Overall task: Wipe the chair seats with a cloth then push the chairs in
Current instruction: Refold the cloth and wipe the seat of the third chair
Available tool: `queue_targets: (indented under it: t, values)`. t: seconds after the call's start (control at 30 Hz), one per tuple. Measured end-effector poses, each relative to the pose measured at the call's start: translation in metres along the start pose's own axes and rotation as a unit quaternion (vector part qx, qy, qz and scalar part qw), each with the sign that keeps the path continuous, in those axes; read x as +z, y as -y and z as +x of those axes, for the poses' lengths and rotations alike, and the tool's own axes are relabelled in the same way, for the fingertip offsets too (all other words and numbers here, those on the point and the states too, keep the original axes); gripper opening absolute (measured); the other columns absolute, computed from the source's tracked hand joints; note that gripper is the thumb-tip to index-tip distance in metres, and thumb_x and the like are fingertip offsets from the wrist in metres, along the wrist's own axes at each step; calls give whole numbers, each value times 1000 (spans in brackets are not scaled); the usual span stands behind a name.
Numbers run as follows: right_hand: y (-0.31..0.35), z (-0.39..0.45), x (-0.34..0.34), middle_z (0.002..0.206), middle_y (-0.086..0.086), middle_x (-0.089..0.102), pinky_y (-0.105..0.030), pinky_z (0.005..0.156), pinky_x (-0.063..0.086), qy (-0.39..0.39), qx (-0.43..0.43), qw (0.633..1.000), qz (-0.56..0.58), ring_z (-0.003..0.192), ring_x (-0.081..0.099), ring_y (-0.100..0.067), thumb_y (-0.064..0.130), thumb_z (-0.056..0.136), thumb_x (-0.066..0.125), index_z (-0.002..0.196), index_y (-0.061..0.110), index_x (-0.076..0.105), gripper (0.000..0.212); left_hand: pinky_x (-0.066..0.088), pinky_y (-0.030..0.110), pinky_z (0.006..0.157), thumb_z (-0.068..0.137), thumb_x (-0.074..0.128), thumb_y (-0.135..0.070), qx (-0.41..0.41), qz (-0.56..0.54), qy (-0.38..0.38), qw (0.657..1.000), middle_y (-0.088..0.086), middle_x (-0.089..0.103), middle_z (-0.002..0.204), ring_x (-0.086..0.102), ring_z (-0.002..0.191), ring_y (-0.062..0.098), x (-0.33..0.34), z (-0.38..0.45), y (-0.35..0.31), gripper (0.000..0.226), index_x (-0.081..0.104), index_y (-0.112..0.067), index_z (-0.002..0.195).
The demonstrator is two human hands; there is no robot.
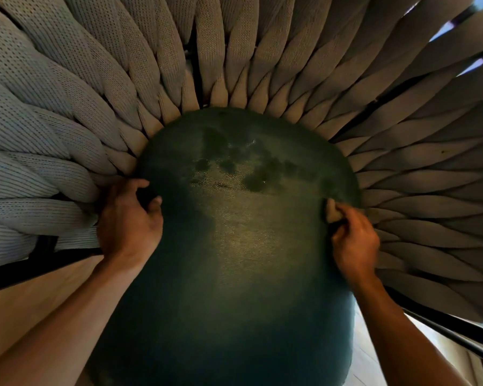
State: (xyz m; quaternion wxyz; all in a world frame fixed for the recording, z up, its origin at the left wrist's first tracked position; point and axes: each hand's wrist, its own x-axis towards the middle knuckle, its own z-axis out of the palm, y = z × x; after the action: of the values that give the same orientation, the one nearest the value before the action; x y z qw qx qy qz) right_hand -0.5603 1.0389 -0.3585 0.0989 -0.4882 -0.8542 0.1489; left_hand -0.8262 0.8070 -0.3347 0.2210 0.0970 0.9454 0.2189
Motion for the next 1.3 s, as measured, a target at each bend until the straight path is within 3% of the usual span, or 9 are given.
queue_targets:
  t: [0.2,0.5,0.63,0.73,0.8,0.9,1.0,1.2,1.3]
  values:
    - [-16,9,-3,106,-15,68,-33,90,44,-58,89,994,18,95,63,-33,-1,70,47,111,5,67,46,44,46,88,89,65,-24,-11,-7,-11,1000,15,51,134,49,121,35,1,1,0,46,51,-16,132]
    - [93,-9,47,104,-7,68,-36,94,48,-15,-78,992,100,97,62,-25,-8,67,53,103,9,70,44,45,44,85,90,64,-26,-16,-30,-1,999,14,55,130,53,116,35,-1,1,0,44,53,-17,131]
    - [172,-21,76,103,-7,69,-39,88,52,24,-117,985,126,96,63,-27,2,69,48,104,12,70,42,42,36,81,98,46,-37,-43,-124,-2,991,6,59,119,55,102,24,-4,1,-3,34,54,-21,127]
    - [228,-27,95,100,-7,68,-36,79,53,62,-137,982,115,94,64,-27,13,76,41,102,14,70,40,35,35,91,102,34,-39,-85,-165,-4,983,8,54,129,50,114,25,-11,3,-9,41,50,-19,133]
    - [257,-29,108,99,-6,68,-35,81,51,62,-154,980,107,94,63,-25,13,82,59,102,16,70,23,31,37,102,103,27,-41,-87,-167,-8,982,12,47,141,43,128,29,-14,3,-10,47,46,-16,139]
    - [282,-26,117,93,-3,69,-28,75,46,40,-177,978,104,87,64,-20,26,78,76,99,18,71,22,29,37,106,104,22,-42,-82,-155,-6,984,13,44,144,40,132,29,-16,3,-12,50,44,-16,141]
    - [277,-23,113,92,-1,68,-27,71,46,45,-208,975,58,88,63,-19,29,80,72,102,21,70,23,27,36,107,104,23,-41,-69,-143,2,987,13,43,146,39,133,29,-19,1,-15,50,44,-15,141]
    - [196,-5,81,100,-8,68,-38,78,54,61,-168,983,48,94,63,-29,3,63,71,105,13,68,43,44,47,94,98,39,-48,-25,-60,44,997,11,52,135,50,119,31,-13,6,-6,48,45,-25,139]
    - [135,7,55,107,-10,68,-42,83,54,24,-143,988,51,98,63,-29,0,73,58,110,12,68,40,42,47,93,96,45,-47,-4,-18,54,998,13,45,138,45,123,32,-11,6,-8,51,44,-23,140]
